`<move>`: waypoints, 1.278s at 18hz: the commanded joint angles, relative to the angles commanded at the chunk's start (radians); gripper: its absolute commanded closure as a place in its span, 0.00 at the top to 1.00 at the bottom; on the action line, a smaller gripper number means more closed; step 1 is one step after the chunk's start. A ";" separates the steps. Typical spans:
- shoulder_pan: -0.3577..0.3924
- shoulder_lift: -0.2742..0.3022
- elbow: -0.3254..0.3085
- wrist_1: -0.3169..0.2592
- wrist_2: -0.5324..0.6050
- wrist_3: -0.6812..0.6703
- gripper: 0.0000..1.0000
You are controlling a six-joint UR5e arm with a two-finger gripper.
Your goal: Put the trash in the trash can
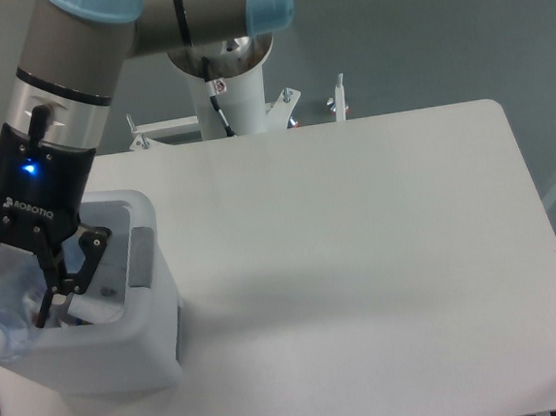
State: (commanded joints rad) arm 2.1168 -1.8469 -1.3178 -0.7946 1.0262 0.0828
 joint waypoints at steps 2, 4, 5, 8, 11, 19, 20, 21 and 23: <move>0.018 0.000 0.011 0.006 -0.002 0.000 1.00; 0.037 0.000 0.014 0.006 -0.002 0.000 1.00; 0.052 0.000 0.020 0.006 -0.002 0.000 1.00; 0.092 -0.008 0.055 0.009 0.006 -0.002 1.00; 0.159 -0.003 0.060 0.021 0.011 -0.003 1.00; 0.268 0.000 0.061 0.006 0.251 0.142 1.00; 0.288 0.000 0.061 0.002 0.262 0.164 1.00; 0.301 0.000 0.060 -0.011 0.273 0.196 1.00; 0.313 0.002 0.058 -0.044 0.314 0.286 1.00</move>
State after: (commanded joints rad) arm 2.4298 -1.8454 -1.2594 -0.8389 1.3405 0.3692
